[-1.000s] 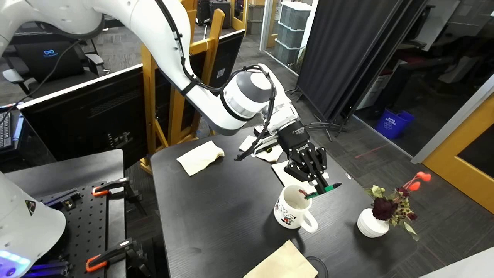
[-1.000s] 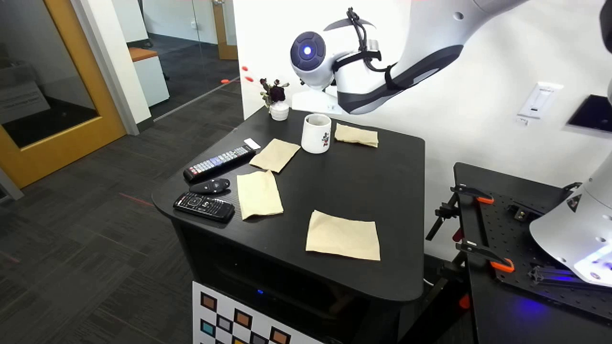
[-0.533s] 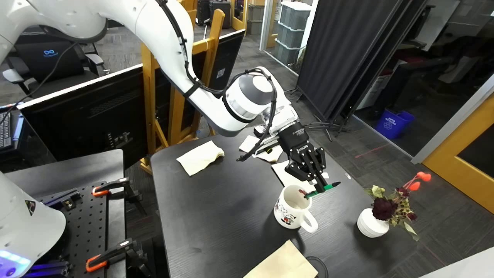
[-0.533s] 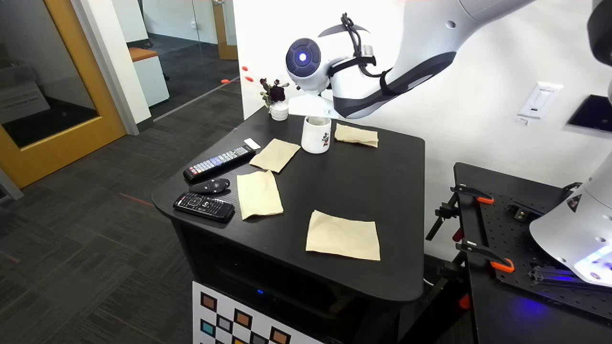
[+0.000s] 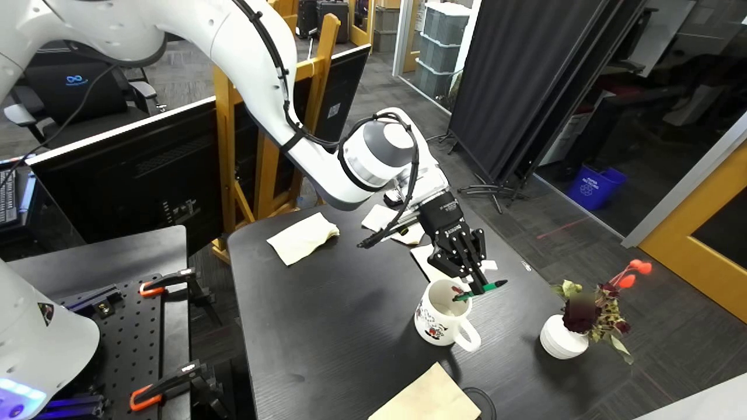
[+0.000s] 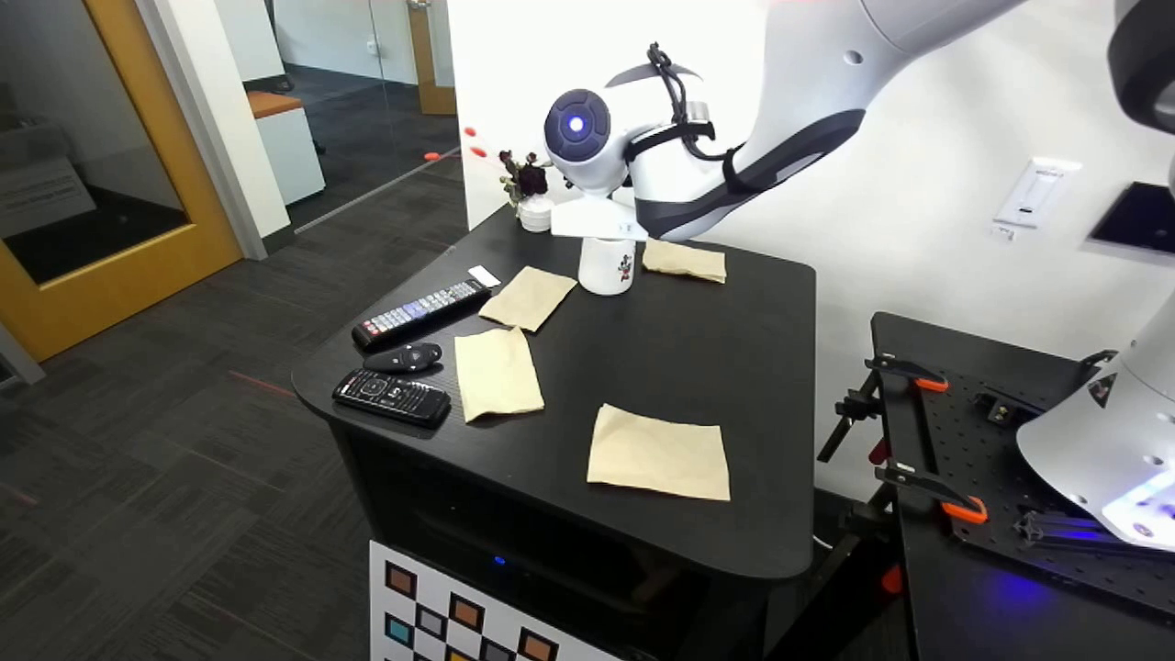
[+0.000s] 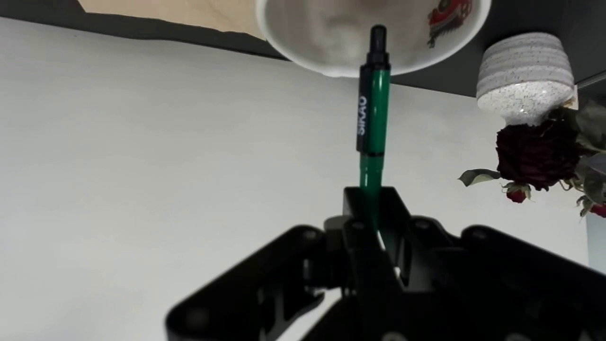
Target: Put the pen in the mug
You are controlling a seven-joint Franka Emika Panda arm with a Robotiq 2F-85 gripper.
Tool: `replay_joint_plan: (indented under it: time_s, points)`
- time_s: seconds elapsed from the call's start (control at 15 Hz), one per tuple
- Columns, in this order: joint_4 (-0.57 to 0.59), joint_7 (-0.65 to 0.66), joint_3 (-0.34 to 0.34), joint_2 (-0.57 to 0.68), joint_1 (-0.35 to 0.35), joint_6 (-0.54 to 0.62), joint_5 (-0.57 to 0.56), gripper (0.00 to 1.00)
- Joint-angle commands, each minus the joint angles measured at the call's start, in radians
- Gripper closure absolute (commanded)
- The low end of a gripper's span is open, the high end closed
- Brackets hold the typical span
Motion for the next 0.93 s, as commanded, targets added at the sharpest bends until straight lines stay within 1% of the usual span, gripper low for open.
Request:
replay_joint_plan:
  time_s: [0.0, 0.33, 0.6, 0.67, 0.73, 0.8, 0.87]
  points:
    - [0.014, -0.049, 0.035, -0.036, -0.032, -0.003, -0.017, 0.97]
    - [0.000, -0.103, 0.066, -0.059, -0.043, 0.006, -0.020, 0.97]
    - [-0.015, -0.163, 0.105, -0.096, -0.058, 0.020, -0.018, 0.97]
    - [-0.016, -0.169, 0.111, -0.101, -0.058, 0.015, -0.020, 0.77]
    - [-0.018, -0.172, 0.113, -0.106, -0.056, 0.011, -0.022, 0.62]
    - [-0.019, -0.169, 0.114, -0.111, -0.055, 0.007, -0.023, 0.57]
    - [-0.021, -0.165, 0.112, -0.116, -0.052, 0.004, -0.026, 0.48]
